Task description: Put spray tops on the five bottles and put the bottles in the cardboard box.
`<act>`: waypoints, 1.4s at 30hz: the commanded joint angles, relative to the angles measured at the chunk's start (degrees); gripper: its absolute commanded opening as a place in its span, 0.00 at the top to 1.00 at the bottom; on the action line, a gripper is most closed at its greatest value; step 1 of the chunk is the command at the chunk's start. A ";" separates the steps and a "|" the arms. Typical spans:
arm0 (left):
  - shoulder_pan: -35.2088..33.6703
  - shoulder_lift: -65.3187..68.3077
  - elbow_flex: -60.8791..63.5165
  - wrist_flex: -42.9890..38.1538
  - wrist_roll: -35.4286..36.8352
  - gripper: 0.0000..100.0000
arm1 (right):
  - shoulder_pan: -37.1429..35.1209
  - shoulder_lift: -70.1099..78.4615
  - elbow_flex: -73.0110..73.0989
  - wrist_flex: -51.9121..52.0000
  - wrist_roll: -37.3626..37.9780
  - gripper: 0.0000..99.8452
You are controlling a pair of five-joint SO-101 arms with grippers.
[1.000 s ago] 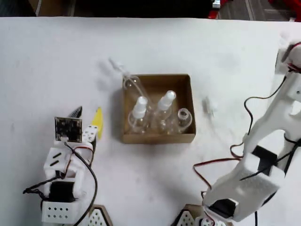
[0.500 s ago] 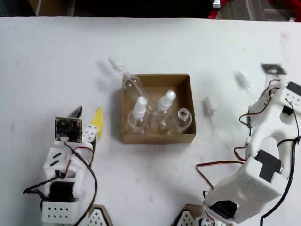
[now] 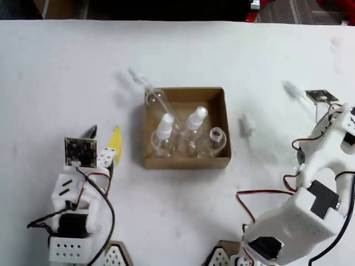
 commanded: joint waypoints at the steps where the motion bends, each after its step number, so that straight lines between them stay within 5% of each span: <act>1: 0.75 -0.40 -0.18 -1.85 -0.62 0.83 | -1.89 -2.42 -2.55 -0.40 0.79 0.73; 8: 0.40 -0.40 -0.18 -1.76 -0.62 0.83 | -7.52 -2.15 -2.37 -5.23 -7.38 0.80; 17: 0.66 -0.40 -0.18 -1.85 -0.62 0.83 | -7.25 5.58 -2.02 -7.52 -7.21 0.82; 30: 0.66 -0.40 -0.18 -1.85 -0.62 0.83 | -6.64 6.46 -6.15 -6.73 -7.21 0.98; 36: 0.75 -0.40 -0.18 -1.85 -0.62 0.83 | -8.66 -0.48 -16.53 -1.36 -7.82 0.98; 42: 0.75 -0.40 -0.18 -1.76 -0.62 0.83 | -13.05 -17.89 -21.89 -0.31 -17.49 0.98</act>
